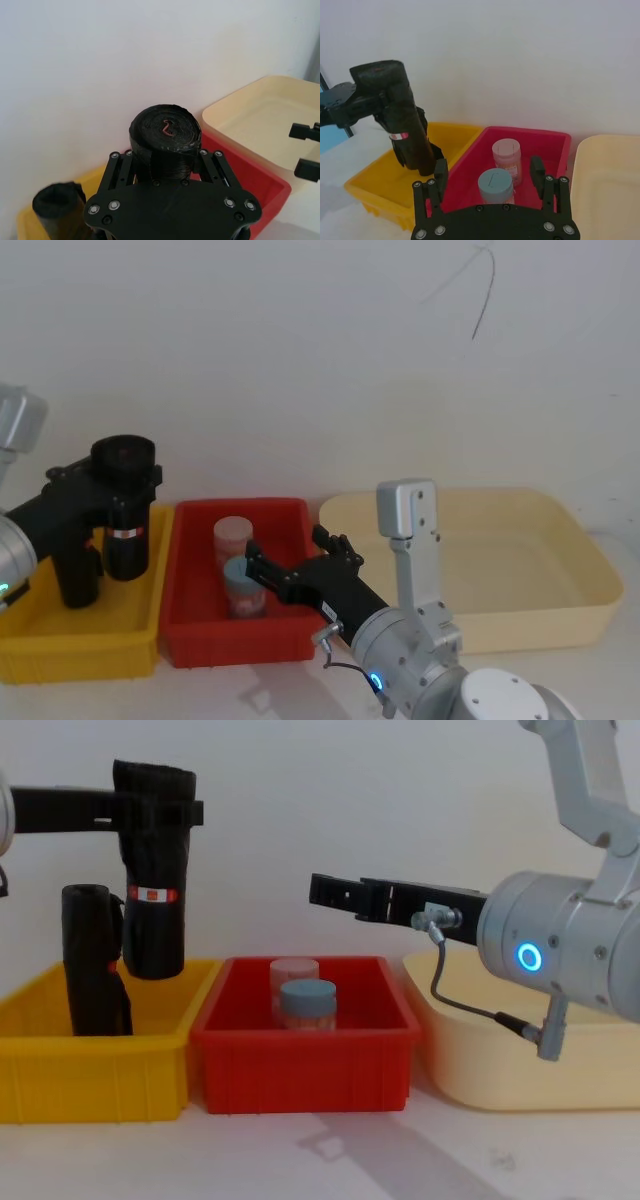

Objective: Pick up the garbage bag with the one hand and transfer it to the other hand.

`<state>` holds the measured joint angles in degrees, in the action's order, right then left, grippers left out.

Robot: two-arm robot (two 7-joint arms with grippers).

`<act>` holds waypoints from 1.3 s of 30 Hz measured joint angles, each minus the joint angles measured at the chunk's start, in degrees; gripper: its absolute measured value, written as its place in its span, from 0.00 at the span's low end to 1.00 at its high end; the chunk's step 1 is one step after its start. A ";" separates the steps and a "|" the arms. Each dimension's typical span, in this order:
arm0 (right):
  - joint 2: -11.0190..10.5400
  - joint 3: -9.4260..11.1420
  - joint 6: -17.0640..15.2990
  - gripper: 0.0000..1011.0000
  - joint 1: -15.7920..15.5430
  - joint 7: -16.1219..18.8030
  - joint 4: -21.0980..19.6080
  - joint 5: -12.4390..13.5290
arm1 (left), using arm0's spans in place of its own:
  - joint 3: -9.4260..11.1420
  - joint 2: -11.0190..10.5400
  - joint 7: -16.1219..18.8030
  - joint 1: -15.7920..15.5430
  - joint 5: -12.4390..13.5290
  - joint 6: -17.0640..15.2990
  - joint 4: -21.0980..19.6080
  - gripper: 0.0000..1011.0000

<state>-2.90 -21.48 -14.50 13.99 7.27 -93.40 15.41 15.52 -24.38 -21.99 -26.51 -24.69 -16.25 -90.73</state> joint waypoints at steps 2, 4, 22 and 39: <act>0.00 0.00 0.03 0.99 0.01 0.00 0.00 -0.01 | 0.41 0.12 -0.67 -1.20 0.01 0.08 0.97 0.50; -0.02 0.01 0.20 0.99 0.08 0.07 0.08 -0.08 | 0.80 0.46 -1.55 -2.48 -0.19 0.56 2.41 0.50; 0.15 0.84 9.21 0.99 0.49 1.29 1.35 -1.92 | 4.55 8.04 -14.59 -16.77 -5.16 7.18 24.66 0.50; 0.96 1.59 13.75 0.99 2.71 -1.01 5.80 -6.84 | 9.58 20.30 -31.80 -36.85 -11.76 16.21 60.99 0.50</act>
<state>-1.94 -19.89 -0.75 16.70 6.26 -87.60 8.57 25.10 -4.09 -53.78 -63.35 -36.45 -0.04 -29.74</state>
